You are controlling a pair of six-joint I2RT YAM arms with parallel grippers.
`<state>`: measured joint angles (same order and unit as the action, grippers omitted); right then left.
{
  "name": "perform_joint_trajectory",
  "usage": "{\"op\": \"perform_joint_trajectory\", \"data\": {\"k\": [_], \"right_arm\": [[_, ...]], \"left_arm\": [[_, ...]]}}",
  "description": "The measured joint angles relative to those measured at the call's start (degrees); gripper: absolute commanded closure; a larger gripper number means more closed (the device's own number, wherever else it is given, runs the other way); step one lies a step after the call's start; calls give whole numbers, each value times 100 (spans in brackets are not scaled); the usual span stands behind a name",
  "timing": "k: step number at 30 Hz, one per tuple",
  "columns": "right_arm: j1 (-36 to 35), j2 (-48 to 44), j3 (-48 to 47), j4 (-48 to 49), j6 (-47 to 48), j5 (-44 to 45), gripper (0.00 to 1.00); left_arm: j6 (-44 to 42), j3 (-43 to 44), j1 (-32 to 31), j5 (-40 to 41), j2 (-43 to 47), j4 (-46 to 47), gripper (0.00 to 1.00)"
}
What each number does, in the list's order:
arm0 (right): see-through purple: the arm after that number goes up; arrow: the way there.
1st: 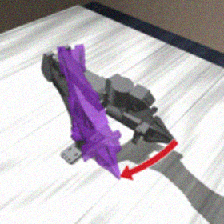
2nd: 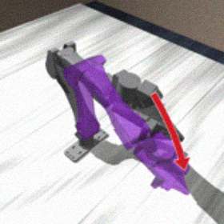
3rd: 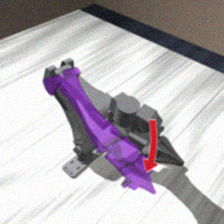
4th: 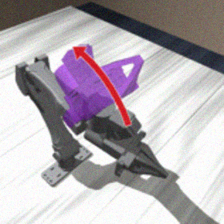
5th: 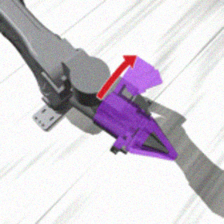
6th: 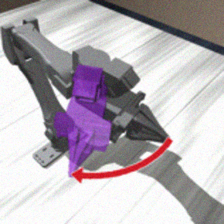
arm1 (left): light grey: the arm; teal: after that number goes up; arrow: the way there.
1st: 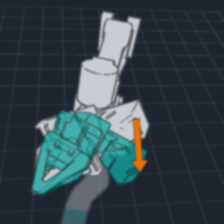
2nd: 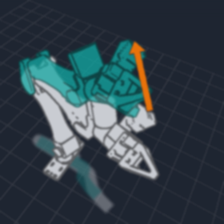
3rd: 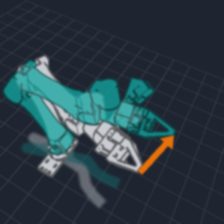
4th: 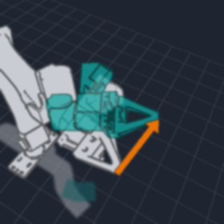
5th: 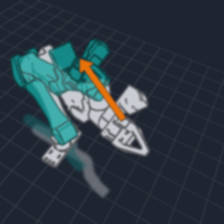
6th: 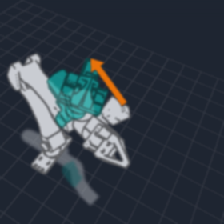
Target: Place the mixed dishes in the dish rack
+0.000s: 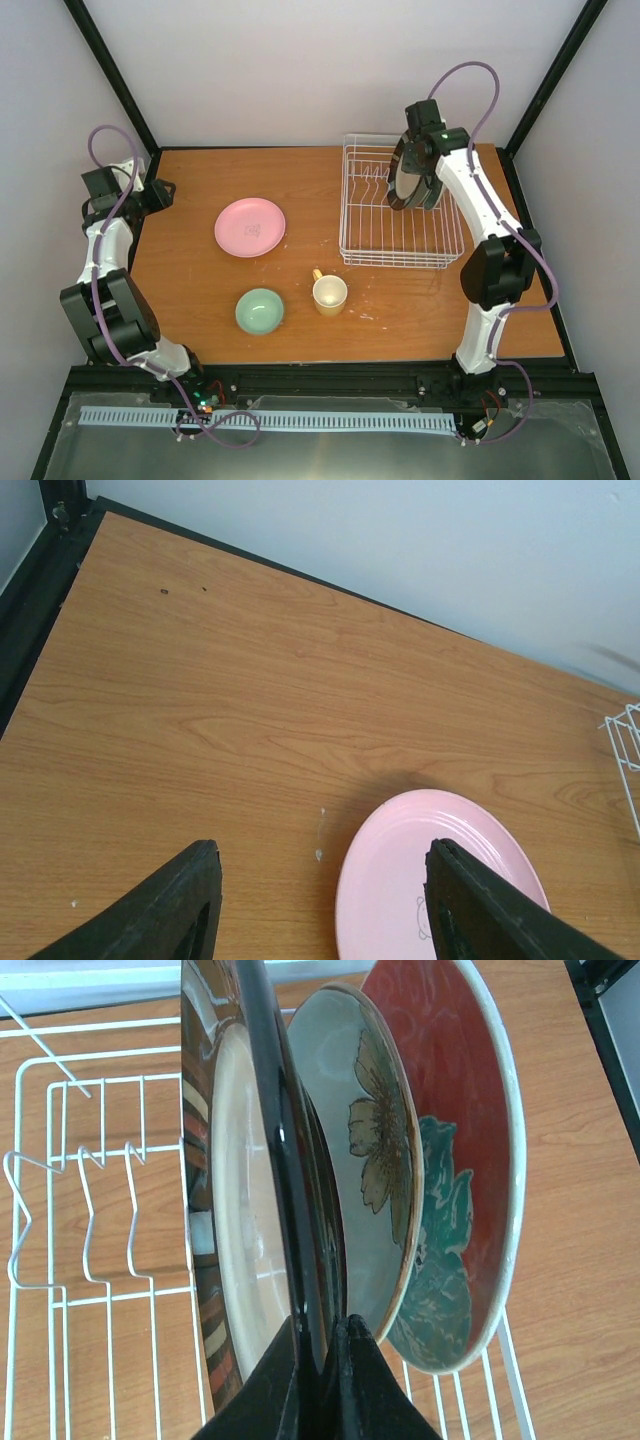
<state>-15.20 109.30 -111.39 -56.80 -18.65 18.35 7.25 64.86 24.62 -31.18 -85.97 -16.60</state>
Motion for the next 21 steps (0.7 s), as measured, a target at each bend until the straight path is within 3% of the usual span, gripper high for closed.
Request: {"op": "perform_joint_trajectory", "data": {"k": [8, 18, 21], "right_arm": [[-2, 824, -1091, -326, -50, 50, 97], [-118, 1152, -1534, -557, 4, 205, 97], [-133, 1152, -1532, -573, 13, 221, 90]], "left_arm": [[-37, 0, 0, 35, -22, -17, 42], [-87, 0, 0, 125, -22, -61, 43], [-98, 0, 0, 142, -22, -76, 42]]}}
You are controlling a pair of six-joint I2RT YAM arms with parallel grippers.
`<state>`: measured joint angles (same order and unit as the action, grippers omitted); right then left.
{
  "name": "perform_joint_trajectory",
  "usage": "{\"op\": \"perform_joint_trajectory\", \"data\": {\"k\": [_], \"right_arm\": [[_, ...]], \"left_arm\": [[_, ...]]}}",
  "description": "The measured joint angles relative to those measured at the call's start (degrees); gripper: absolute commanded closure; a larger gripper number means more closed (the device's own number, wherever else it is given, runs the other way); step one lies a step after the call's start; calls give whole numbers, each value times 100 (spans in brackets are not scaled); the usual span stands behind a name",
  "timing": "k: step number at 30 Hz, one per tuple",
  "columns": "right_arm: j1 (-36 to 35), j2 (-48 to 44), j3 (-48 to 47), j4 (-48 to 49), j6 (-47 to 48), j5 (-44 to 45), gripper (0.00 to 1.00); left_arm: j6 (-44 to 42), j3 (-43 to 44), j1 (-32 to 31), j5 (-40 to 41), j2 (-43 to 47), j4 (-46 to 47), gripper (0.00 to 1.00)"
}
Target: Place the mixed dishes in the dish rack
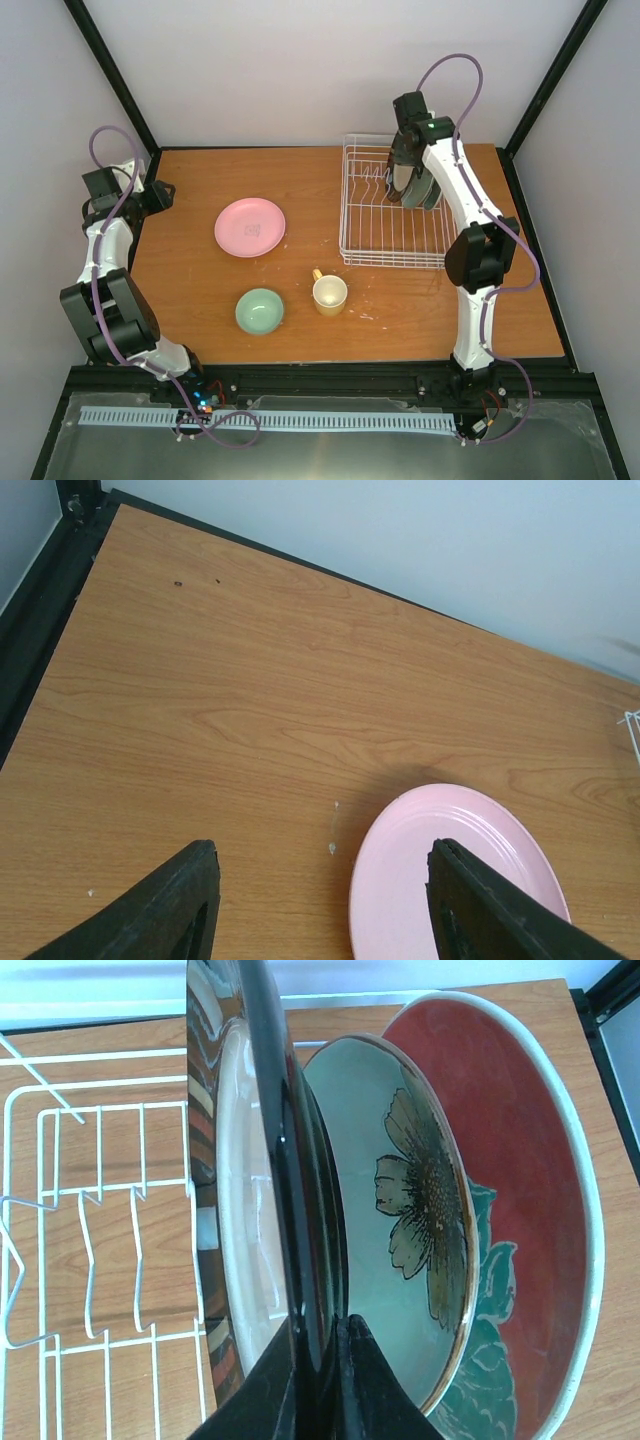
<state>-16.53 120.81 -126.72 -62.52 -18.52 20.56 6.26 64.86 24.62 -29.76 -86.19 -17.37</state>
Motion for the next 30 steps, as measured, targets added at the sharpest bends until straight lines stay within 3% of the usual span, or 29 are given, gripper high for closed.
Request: {"op": "perform_joint_trajectory", "data": {"k": [3, 11, 17, 30], "right_arm": [[-7, 0, 2, -11, 0, -98, 74], [-142, 85, 411, -267, -2, -573, 71], [-151, 85, 507, -343, -37, -599, 60], [-177, -413, 444, -343, -2, -94, 53]], "left_arm": [[-7, 0, 0, 4, 0, -20, 42], [-42, 0, 0, 22, 2, -59, 41], [-90, -15, 0, -120, 2, -66, 40], [-350, -398, 0, -2249, -890, -535, 47]]}}
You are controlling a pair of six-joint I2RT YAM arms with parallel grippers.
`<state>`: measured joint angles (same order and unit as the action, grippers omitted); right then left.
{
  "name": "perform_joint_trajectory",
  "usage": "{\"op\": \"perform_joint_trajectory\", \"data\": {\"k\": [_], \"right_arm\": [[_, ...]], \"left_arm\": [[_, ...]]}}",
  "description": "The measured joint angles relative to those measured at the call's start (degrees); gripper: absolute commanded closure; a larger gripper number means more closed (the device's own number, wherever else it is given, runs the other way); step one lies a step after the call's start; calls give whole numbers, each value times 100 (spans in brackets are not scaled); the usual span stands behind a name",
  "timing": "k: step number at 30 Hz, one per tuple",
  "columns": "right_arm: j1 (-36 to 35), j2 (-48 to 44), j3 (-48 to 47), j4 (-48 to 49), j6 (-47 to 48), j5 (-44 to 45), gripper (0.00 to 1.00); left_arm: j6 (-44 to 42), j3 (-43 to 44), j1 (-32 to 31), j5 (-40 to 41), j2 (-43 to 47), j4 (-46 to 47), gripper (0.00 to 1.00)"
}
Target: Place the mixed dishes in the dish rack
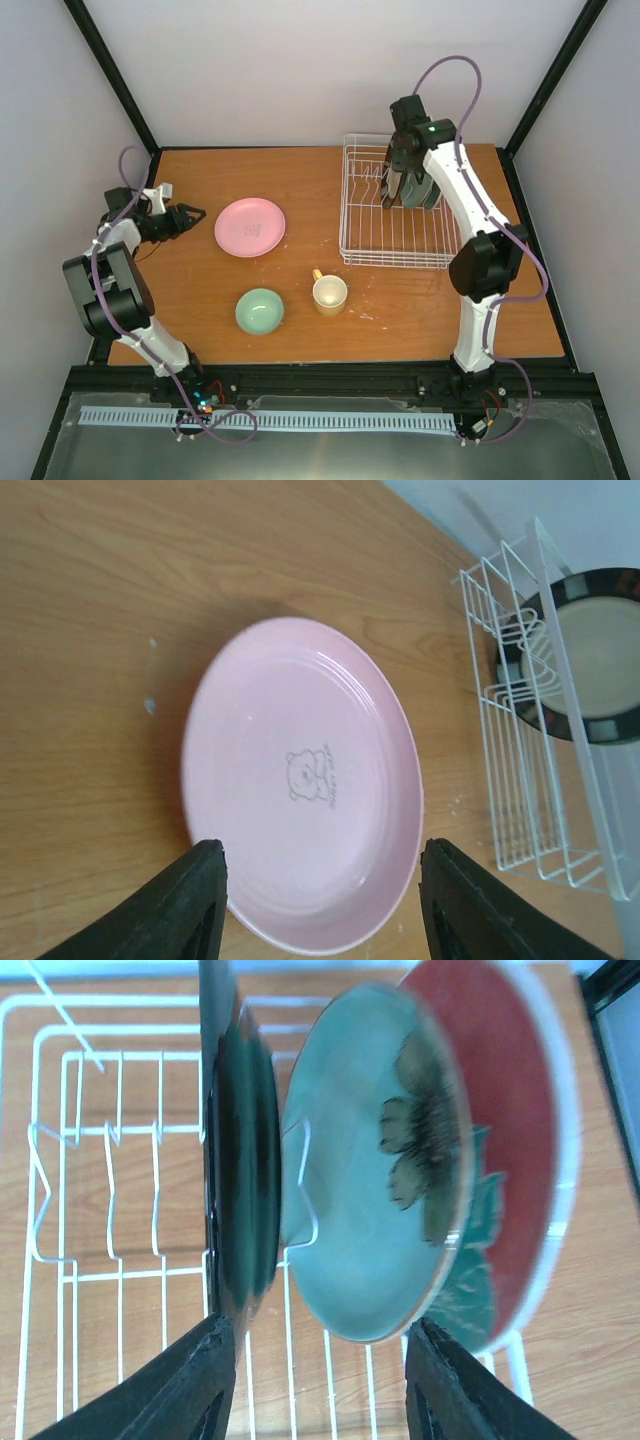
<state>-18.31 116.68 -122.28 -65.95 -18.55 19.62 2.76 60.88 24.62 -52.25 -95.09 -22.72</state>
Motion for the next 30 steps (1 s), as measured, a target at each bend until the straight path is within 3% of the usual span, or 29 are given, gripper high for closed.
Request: {"op": "perform_joint_trajectory", "data": {"k": [4, 11, 20, 30], "right_arm": [[0, -452, -76, 37, 76, 315, 52], [11, -1056, -234, 278, 232, 592, 51], [11, -1137, -291, 369, 271, 555, 51], [11, -1244, 221, 522, 273, 369, 51]], "left_arm": [[-63, -20, -15, -350, -271, -151, 47], [-151, 85, -214, -256, -590, -350, 47], [-319, 382, -754, 345, -1165, -485, 48], [-339, 411, -785, 1069, -903, -505, 47]]}}
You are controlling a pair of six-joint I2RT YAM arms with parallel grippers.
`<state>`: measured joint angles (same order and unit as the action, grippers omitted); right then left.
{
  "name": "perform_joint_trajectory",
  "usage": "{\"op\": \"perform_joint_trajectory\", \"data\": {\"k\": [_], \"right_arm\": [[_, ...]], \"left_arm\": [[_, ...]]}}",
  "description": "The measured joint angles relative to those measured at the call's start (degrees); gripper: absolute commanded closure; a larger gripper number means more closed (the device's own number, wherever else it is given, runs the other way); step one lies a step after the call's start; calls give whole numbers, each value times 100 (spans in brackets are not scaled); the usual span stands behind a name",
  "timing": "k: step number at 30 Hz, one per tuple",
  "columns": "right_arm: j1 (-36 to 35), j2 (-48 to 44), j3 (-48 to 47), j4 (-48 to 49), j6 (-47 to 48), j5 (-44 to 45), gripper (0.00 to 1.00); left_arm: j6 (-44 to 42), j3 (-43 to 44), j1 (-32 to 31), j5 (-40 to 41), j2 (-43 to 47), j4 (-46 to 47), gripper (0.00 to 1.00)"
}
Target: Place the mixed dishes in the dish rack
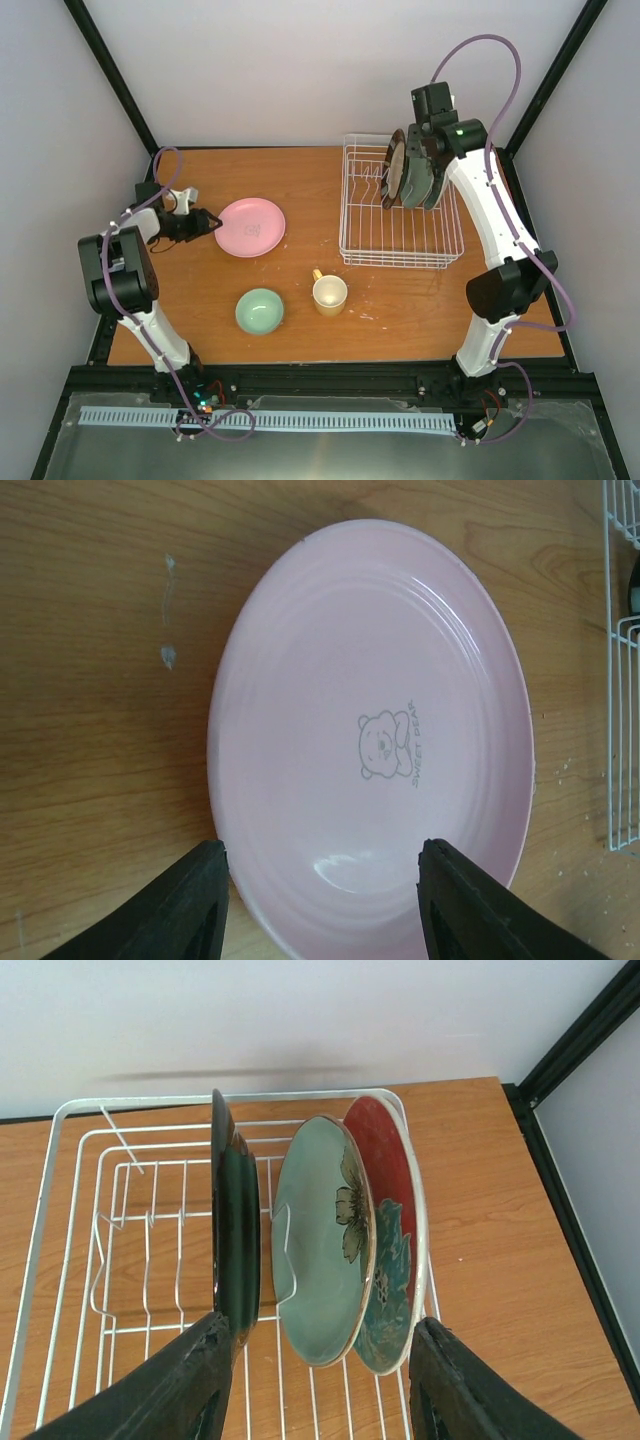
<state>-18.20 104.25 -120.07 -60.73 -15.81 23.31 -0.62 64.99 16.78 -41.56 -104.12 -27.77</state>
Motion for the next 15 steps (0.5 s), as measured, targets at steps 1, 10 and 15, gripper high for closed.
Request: {"op": "perform_joint_trajectory", "data": {"k": [1, 10, 15], "right_arm": [[0, 0, 24, 13, -4, -22, 51], [0, 0, 79, 55, -2, -146, 51], [0, 0, 76, 55, -4, -149, 51]], "left_arm": [[-2, 0, 0, 31, 26, 7, 47], [4, 22, 0, 160, -177, 118, 47], [4, 120, 0, 286, -352, 157, 48]]}}
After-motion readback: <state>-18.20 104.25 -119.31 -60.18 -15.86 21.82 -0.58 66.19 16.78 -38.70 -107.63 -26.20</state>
